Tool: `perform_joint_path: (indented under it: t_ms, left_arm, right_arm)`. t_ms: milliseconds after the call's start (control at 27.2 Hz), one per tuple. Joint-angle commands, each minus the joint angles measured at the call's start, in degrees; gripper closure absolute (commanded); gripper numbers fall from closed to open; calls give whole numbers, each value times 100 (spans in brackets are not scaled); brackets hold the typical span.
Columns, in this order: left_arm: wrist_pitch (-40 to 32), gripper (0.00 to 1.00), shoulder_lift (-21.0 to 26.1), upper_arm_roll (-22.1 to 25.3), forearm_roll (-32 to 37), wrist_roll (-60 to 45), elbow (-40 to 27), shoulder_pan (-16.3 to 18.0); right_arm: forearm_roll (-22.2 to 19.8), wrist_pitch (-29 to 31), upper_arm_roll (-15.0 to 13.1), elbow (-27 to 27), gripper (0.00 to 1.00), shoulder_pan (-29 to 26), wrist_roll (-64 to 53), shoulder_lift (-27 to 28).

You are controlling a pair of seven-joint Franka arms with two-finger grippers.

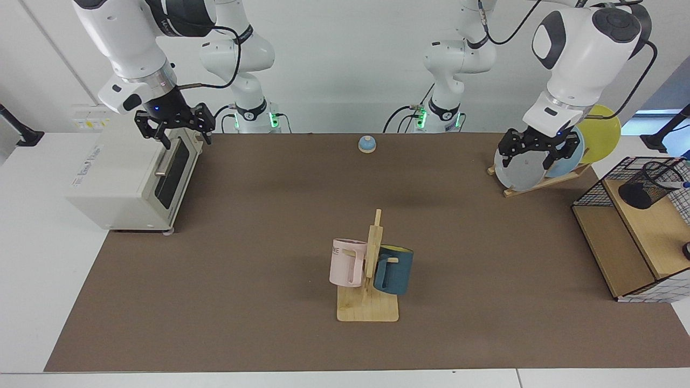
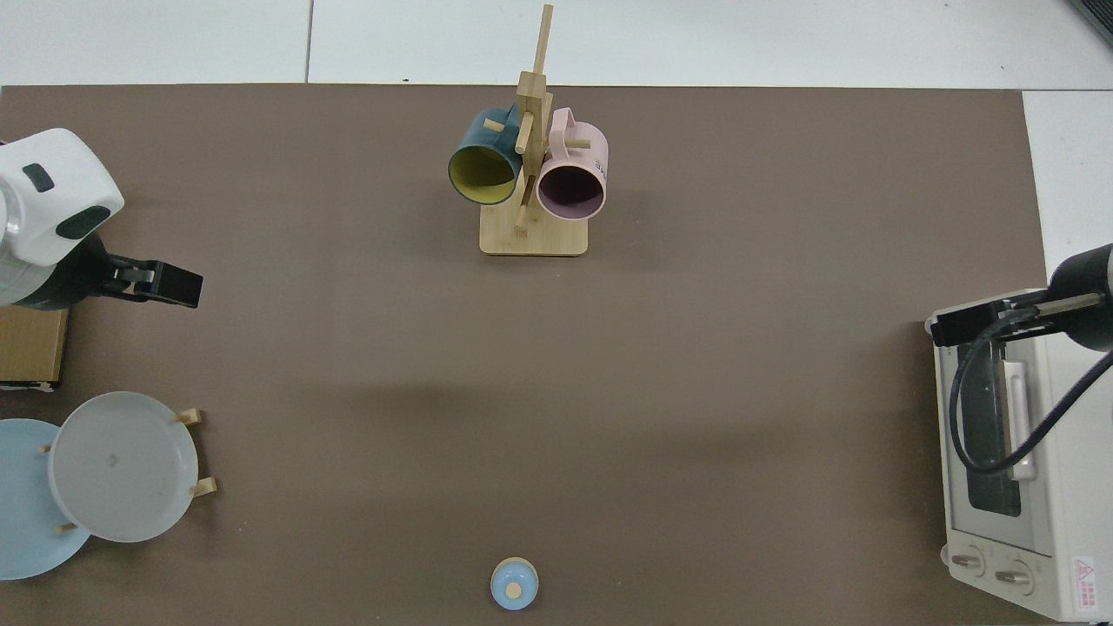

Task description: Put markers into pen holder

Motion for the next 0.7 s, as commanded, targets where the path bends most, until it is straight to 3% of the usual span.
perform_joint_path:
  t_ms: [0, 662]
  left_arm:
    - [71, 0, 47, -29, -92, -22, 106, 66]
    - [1, 0, -24, -3, -355, -136, 9, 66]
  right_arm:
    - [-2, -8, 54, -35, 0, -62, 45, -54]
    - [-2, -8, 45, -35, 0, -62, 45, -54]
